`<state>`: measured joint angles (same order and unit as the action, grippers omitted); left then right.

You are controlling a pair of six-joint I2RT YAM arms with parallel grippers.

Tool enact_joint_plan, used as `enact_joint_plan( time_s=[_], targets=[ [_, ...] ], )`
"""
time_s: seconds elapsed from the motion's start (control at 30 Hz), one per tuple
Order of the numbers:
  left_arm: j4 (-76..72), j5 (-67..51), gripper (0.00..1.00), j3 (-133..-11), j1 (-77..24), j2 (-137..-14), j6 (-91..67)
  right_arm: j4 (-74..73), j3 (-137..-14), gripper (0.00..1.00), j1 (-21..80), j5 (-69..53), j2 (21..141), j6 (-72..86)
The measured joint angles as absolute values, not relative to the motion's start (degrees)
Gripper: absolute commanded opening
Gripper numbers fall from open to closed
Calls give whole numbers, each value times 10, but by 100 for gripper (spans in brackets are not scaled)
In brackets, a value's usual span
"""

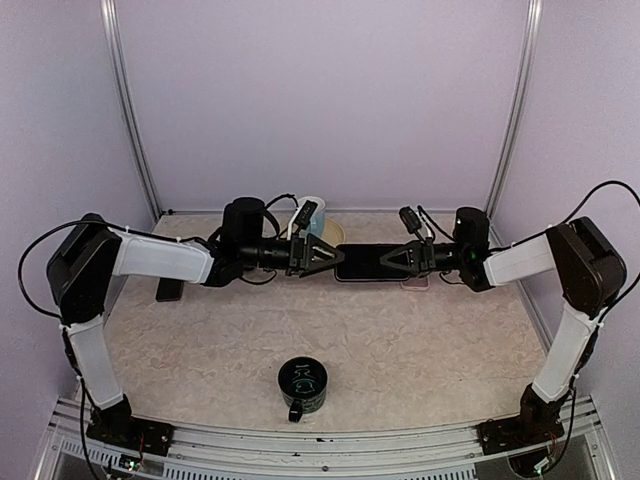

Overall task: Put the phone into the phone case
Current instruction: Press the corner of the phone case at the bottom left corner of the phone case.

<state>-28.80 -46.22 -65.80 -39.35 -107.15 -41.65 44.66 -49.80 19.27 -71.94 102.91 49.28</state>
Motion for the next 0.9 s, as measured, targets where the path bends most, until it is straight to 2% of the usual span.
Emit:
enact_joint_plan(
  time_s=[0.27, 0.37, 0.57, 0.7, 0.73, 0.9],
  targets=[
    [-243, -460, 61, -709, -393, -1108, -408, 371, -511, 0, 194, -706, 1028, 432],
    [-238, -461, 55, -725, -392, -1118, -406, 355, -516, 0, 196, -707, 1026, 417],
    [-237, -466, 28, -737, -387, -1132, -402, 329, -519, 0, 209, -710, 1025, 399],
    [-234, -470, 3, -737, -382, -1136, -396, 322, -521, 0, 212, -716, 1025, 394],
    [-235, -474, 0, -737, -381, -1136, -394, 320, -521, 0, 212, -719, 1025, 395],
    [-256, -508, 0, -737, -378, -1136, -383, 311, -528, 0, 209, -737, 1025, 386]
  ],
)
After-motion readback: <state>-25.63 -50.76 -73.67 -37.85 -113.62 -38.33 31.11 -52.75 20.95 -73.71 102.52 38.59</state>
